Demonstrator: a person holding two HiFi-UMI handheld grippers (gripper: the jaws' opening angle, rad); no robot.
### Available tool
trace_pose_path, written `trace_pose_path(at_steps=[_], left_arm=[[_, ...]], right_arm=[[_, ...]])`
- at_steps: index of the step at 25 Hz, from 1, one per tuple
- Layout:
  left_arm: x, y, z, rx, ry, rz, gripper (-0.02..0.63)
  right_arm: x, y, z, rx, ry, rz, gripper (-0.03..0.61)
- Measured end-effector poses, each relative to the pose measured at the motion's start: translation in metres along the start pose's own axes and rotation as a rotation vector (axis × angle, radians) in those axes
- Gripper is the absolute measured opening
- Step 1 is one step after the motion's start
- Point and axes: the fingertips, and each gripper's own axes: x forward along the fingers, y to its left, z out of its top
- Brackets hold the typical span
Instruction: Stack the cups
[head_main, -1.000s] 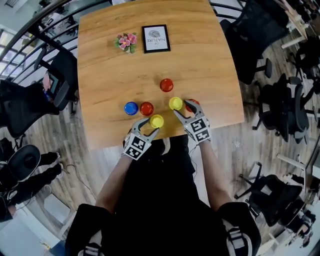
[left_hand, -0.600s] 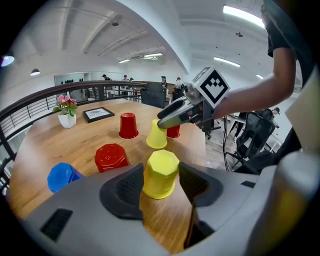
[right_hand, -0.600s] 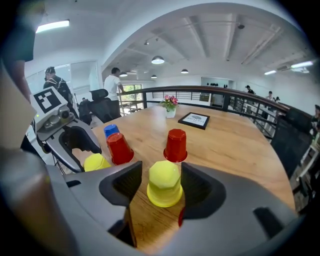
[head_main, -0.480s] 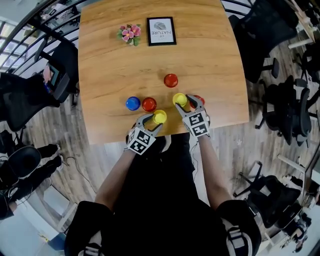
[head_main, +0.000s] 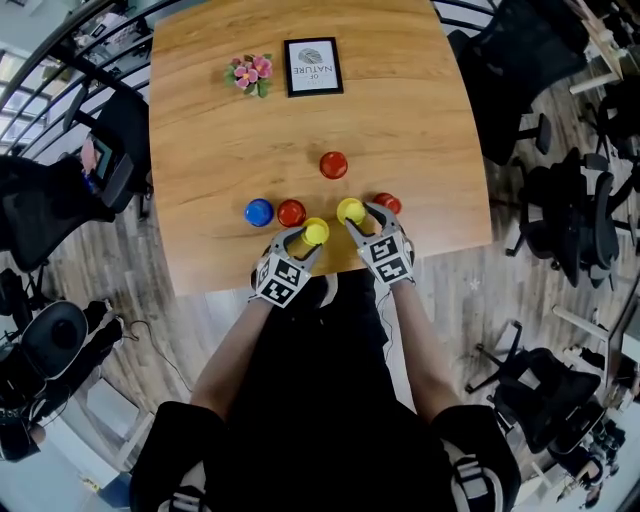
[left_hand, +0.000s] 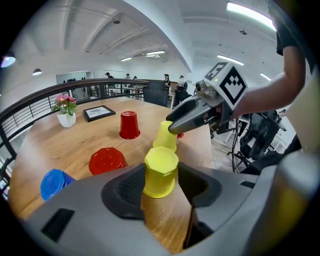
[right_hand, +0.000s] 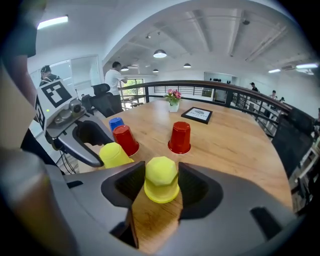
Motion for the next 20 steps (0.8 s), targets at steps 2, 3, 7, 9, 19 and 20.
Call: trace_pose_path(at_steps=[2,3,7,9,19,20], left_arm=[[0.003,0.001,0.004,-0.002,-0.002,0.006,0.225],[0.005,0.001,0.005,-0.004,-0.003,0.009,0.225],[0.010,0.002,0.008,-0.013,-0.004,0.021,0.225],[0.012,0.002,0.009,-0.020,-0.006,0.029,0.225],[0.004,-0.005,0.019,-0.005,-0.074,0.022,0.237],[0.002,-0.006,0.024,-0.005,-0.086,0.021,0.239]], right_arm=[[-0.002,0.005,-0.003,-0.006,0.001,0.011,0.216],[-0.003,0.008,-0.003,-0.007,0.000,0.018,0.216],[-0.003,0.018,-0.004,-0.022,0.000,0.049,0.216],[-0.003,0.022,-0.004,-0.027,0.001,0.060,0.216],[-0.014,0.021,0.006,0.023,-0.094,0.117,0.236],[-0.016,0.018,0.006,0.040,-0.102,0.116,0.236]])
